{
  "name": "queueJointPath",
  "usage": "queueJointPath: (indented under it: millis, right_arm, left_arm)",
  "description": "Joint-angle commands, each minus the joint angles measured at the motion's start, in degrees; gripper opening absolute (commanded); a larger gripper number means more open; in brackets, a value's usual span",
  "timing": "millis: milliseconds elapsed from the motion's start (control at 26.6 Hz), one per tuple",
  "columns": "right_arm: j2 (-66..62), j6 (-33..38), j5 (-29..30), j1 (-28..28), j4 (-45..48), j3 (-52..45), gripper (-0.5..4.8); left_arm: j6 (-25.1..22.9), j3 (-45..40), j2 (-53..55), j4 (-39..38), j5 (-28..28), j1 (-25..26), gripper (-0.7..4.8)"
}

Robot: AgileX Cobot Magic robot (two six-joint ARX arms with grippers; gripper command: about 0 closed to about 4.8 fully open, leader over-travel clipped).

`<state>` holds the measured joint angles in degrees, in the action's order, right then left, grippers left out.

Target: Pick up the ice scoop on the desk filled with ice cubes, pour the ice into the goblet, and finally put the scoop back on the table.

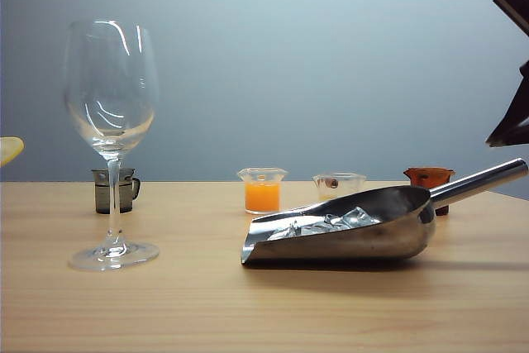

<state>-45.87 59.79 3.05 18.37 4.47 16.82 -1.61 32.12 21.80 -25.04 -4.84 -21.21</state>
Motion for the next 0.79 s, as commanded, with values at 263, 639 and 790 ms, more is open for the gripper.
queueJointPath:
  millis: [263, 639, 790]
  right_arm:
    - [2.6, 3.2, -2.8, -0.1, 4.2, -4.9, 1.24]
    - [-5.2, 3.0, -3.5, -0.1, 14.3, -4.9, 4.79]
    - [-14.3, 3.1, -3.5, -0.1, 24.9, -4.9, 4.79]
  left_arm:
    - [-0.1, 0.2, 0.0, 0.2, 0.1, -0.1, -0.06]
    - [-0.1, 0.2, 0.0, 0.2, 0.1, -0.1, -0.06]
    - [-0.1, 0.2, 0.0, 0.2, 0.1, -0.1, -0.06]
